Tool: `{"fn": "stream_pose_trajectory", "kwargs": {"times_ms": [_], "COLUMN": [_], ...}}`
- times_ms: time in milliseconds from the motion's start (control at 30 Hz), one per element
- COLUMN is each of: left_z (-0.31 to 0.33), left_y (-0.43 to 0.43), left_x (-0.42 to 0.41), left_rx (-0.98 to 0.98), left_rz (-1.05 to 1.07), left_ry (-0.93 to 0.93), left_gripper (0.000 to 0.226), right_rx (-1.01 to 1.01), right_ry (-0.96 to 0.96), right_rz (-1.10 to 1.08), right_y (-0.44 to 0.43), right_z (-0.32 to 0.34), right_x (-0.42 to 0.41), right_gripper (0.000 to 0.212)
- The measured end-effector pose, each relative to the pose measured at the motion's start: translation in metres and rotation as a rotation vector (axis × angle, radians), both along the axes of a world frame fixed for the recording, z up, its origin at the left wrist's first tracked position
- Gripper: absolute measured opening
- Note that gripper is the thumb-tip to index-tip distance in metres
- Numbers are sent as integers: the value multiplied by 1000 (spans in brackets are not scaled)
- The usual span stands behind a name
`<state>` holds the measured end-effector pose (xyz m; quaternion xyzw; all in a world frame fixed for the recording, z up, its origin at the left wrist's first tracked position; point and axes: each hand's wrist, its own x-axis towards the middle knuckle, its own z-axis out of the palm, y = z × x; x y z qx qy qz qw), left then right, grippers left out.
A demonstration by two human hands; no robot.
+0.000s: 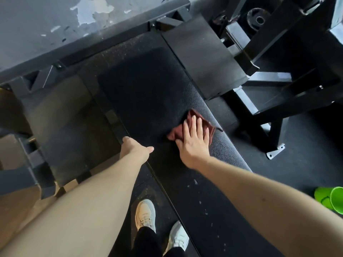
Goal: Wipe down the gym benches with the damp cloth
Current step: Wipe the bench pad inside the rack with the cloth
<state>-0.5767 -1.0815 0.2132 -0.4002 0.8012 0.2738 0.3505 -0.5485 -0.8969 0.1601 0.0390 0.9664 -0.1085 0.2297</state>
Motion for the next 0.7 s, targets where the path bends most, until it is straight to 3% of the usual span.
{"fn": "stream_pose_trajectory", "kwargs": {"times_ms": [167, 267, 433, 700], "left_z": [-5, -5, -3, 4], "left_y": [-3, -3, -2, 1], "left_x": [-1, 1, 6, 10], "left_rx": [13, 4, 11, 17], "left_rz": [-19, -40, -4, 9], "left_ry": [-3, 0, 53, 60], "left_gripper": [88, 89, 78, 79], "right_rx": [-36, -30, 22, 104], "right_ry": [27, 53, 133, -20], "right_rz": [-64, -55, 31, -69], "right_y": [-13, -12, 26, 56], "right_z": [-4, -4, -7, 2], "right_x": [-104, -119, -66, 72], "right_gripper": [75, 74, 72, 84]}}
